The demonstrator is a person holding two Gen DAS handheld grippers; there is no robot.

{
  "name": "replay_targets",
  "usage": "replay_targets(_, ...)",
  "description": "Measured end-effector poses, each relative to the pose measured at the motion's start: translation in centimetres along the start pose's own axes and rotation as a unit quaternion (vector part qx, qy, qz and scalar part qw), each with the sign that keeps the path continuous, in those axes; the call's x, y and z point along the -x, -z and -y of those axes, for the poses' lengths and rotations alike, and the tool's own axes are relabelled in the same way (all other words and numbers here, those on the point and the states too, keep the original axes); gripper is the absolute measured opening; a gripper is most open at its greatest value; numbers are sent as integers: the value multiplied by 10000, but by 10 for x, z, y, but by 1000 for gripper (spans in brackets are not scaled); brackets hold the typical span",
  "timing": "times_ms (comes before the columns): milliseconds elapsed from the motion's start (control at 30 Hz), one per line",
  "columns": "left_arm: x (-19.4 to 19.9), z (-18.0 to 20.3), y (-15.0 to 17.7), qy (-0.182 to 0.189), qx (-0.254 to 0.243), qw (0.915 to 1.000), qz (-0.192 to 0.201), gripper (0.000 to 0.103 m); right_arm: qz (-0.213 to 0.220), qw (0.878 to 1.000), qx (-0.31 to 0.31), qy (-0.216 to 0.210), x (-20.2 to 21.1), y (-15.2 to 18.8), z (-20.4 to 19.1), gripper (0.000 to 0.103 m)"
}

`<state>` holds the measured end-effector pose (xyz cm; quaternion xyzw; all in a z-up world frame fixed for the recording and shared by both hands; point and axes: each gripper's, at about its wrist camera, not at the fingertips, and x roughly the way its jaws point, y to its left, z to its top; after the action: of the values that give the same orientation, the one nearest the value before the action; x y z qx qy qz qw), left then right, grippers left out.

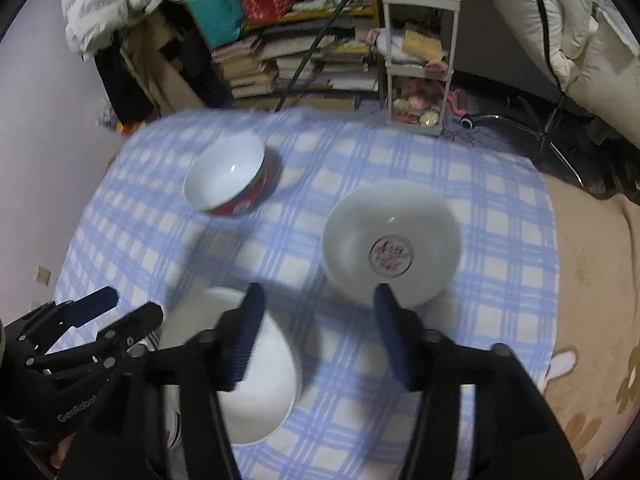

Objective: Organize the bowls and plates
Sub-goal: 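Lower the plain white bowl onto the cloth and open both grippers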

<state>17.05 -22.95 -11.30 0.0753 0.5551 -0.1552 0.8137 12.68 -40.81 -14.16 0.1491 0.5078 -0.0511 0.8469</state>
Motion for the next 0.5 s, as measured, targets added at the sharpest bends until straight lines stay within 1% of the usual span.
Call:
replay_targets(67,5,6,-7,-52,-60,9999,100,70,50,9999,94,39,3,-6,8,67)
replay_targets(100,6,10,-11,-79,-107,9998,165,71,80,9999,89,77,4,-7,12,70)
replay_targets(133,8,15,-15,-121,-165,9995,225,72,100,9998,73,126,4,-8,17,77)
replay_targets(200,6,23,-22,-184,-233,9992,261,75,114,9996,31,237,3,-11,27,84)
replay_targets(267,2,30,-28,-156,-255,9992,267,76,135,9995,35,281,1,-14,36,85)
replay_targets(300,-2,35,-33,-118,-255,9993,234,76,149,9995,38,277,1,-15,40,88)
replay_targets(333,-6,38,-36,-72,-243,9995,188,76,156,9995,35,273,-1,-16,45,95)
replay_targets(400,-15,43,-41,-25,-224,9997,90,77,201,9992,-32,341,-4,-18,56,100)
replay_targets(500,-31,54,-47,-41,-260,9996,-87,77,238,9989,-134,373,-8,-20,70,100)
